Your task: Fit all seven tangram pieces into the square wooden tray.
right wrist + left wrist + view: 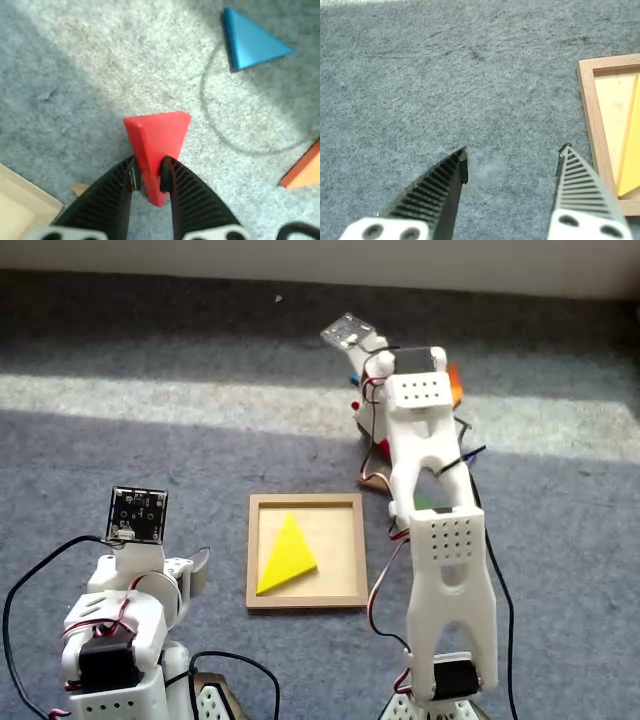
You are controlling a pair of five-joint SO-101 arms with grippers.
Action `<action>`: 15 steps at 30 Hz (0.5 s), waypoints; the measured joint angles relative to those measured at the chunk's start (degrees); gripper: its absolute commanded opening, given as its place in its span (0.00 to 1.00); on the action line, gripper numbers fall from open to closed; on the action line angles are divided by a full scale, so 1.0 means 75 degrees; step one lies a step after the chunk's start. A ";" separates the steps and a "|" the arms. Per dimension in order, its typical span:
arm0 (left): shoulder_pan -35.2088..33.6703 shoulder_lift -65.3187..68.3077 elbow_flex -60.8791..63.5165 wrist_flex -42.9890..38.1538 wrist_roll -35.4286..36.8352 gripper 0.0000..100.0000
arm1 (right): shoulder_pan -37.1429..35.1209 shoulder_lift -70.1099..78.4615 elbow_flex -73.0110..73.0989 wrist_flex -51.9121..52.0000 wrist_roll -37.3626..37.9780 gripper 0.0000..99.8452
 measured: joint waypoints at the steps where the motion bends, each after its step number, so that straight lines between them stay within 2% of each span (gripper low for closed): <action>1: 0.0000 0.0000 0.0000 0.0000 0.0000 0.29 | 0.0082 0.0000 -0.0023 -0.0012 -0.0012 0.01; 15: 0.0000 0.0000 0.0023 0.0000 0.0000 0.29 | 0.0563 0.0574 -0.0176 -0.0399 -0.0211 0.01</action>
